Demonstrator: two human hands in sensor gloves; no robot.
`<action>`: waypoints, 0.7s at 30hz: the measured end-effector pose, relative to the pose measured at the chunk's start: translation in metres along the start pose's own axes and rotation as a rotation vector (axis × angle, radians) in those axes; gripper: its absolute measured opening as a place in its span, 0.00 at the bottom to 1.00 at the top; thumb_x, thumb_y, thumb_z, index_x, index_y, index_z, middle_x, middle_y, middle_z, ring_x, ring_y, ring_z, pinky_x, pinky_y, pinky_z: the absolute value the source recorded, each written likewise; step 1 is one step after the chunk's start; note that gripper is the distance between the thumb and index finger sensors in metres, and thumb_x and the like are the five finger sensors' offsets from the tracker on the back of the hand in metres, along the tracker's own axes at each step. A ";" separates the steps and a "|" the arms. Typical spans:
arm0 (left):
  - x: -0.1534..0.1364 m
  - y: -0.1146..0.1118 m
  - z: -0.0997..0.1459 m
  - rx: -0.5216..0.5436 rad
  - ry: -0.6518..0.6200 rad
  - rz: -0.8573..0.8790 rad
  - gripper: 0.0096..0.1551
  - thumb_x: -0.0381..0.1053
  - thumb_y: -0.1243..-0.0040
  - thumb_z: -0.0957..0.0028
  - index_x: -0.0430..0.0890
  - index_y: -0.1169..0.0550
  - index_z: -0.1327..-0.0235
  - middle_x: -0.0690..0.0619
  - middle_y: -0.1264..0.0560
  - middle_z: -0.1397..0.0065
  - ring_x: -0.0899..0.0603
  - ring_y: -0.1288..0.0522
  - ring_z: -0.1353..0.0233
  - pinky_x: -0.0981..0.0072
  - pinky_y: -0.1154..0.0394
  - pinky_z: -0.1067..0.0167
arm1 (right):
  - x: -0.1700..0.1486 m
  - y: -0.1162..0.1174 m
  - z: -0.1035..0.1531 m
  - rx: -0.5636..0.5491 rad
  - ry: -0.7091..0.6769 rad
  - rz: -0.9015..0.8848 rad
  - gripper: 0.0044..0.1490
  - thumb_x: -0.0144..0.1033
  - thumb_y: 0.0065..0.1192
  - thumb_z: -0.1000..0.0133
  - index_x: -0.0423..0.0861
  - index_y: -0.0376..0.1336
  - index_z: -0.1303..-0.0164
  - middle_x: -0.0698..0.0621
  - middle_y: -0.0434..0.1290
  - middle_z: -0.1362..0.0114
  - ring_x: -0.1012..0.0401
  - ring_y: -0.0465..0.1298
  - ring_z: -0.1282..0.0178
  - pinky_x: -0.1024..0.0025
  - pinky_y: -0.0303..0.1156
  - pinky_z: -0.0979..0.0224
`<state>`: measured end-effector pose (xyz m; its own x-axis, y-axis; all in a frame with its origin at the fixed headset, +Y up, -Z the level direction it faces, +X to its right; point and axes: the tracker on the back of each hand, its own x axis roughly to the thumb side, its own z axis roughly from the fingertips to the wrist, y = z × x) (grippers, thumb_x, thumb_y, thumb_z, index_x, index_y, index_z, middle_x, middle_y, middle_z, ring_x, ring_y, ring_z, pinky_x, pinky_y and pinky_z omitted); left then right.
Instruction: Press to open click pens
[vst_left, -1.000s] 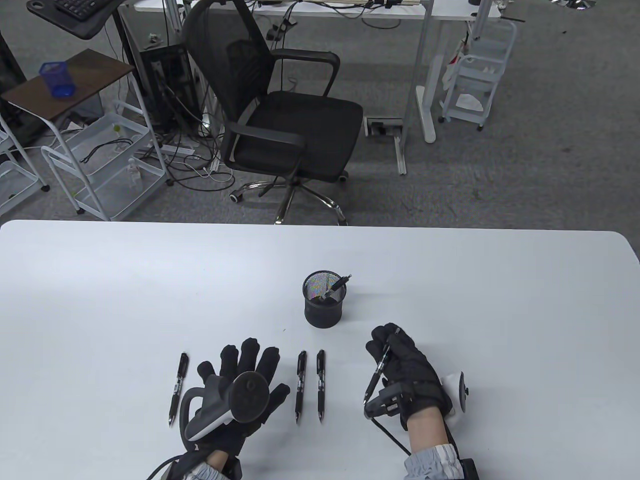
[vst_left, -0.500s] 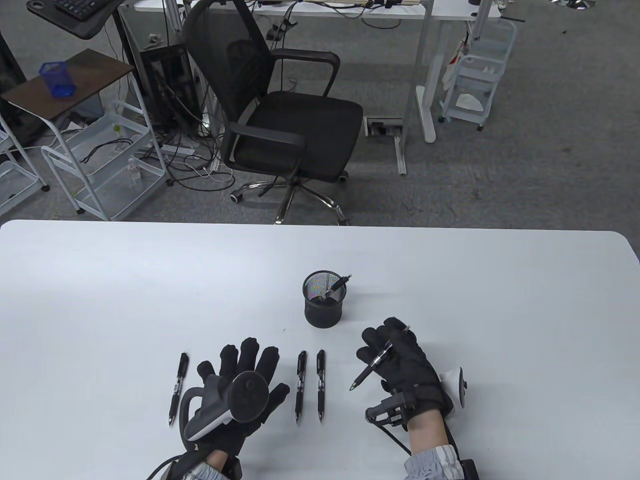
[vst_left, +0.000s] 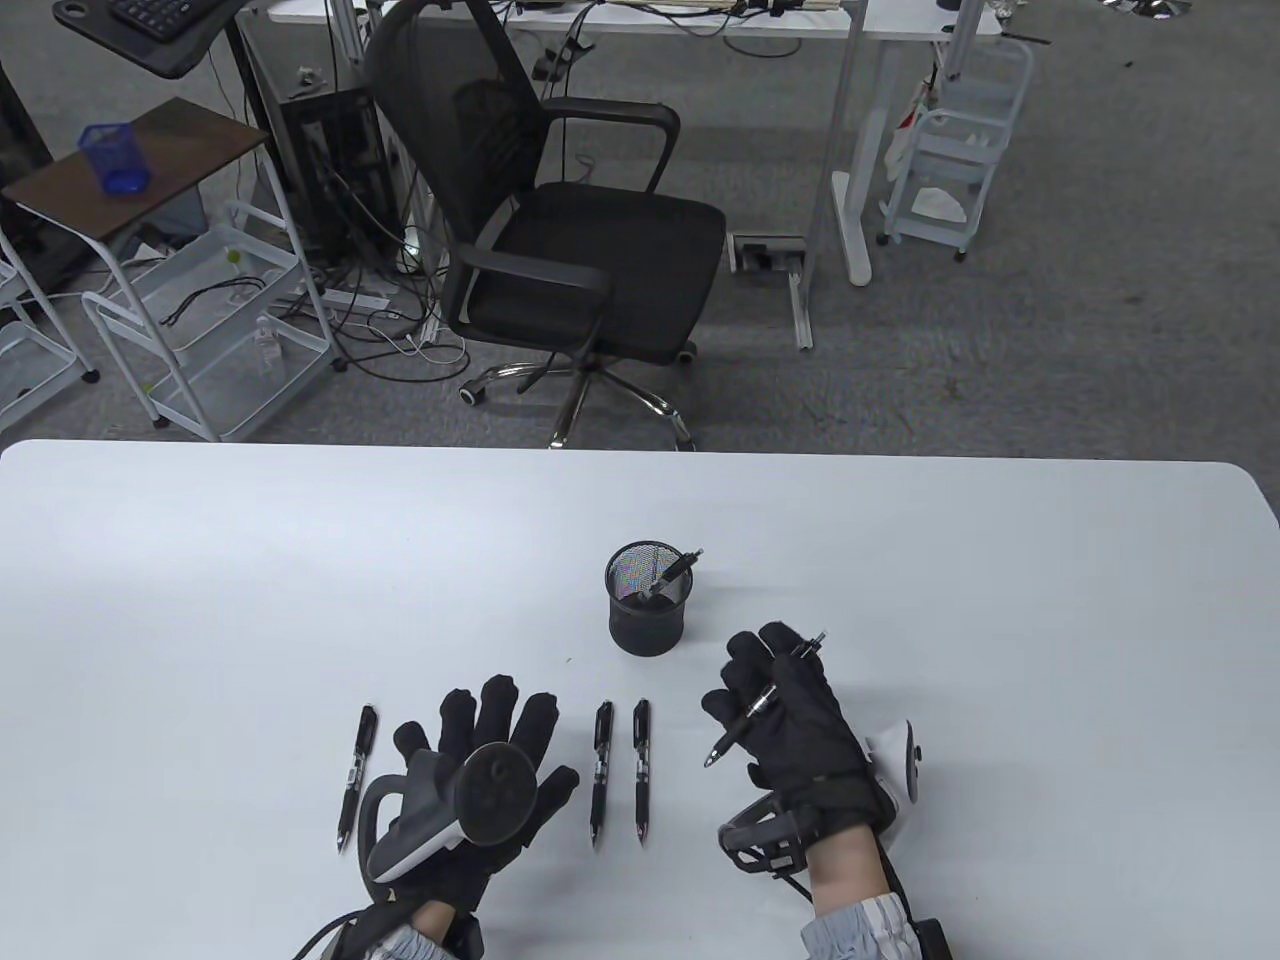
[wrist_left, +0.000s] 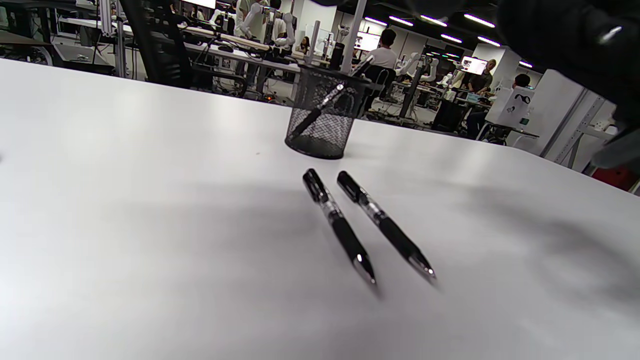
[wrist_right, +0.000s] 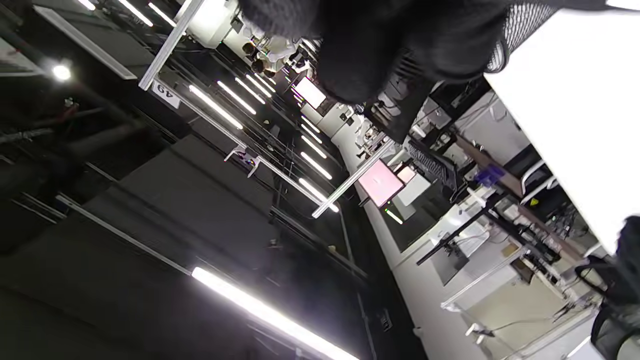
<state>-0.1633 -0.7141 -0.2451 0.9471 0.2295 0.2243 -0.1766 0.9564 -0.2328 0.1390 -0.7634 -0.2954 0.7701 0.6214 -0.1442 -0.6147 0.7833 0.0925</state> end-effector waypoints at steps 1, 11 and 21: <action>0.000 0.000 0.000 0.000 0.000 0.000 0.42 0.67 0.61 0.25 0.49 0.51 0.05 0.34 0.60 0.06 0.17 0.58 0.14 0.13 0.63 0.32 | 0.000 0.000 0.001 -0.002 0.009 -0.016 0.30 0.27 0.48 0.28 0.30 0.50 0.18 0.31 0.60 0.25 0.58 0.73 0.39 0.51 0.71 0.27; 0.000 0.001 0.001 0.004 0.000 0.002 0.41 0.67 0.61 0.25 0.50 0.51 0.05 0.34 0.60 0.06 0.17 0.58 0.14 0.13 0.63 0.32 | -0.003 -0.001 0.009 0.085 0.003 -0.042 0.45 0.70 0.19 0.32 0.47 0.66 0.51 0.50 0.74 0.48 0.67 0.74 0.62 0.64 0.76 0.42; 0.001 0.001 0.001 0.004 -0.001 0.000 0.41 0.67 0.61 0.25 0.50 0.51 0.05 0.34 0.60 0.06 0.17 0.58 0.14 0.13 0.63 0.32 | -0.002 0.004 0.010 0.139 -0.010 -0.056 0.42 0.67 0.19 0.30 0.48 0.66 0.53 0.51 0.74 0.49 0.67 0.74 0.63 0.64 0.75 0.42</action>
<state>-0.1630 -0.7124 -0.2440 0.9468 0.2296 0.2254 -0.1775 0.9571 -0.2292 0.1370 -0.7614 -0.2845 0.8050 0.5758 -0.1431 -0.5412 0.8114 0.2206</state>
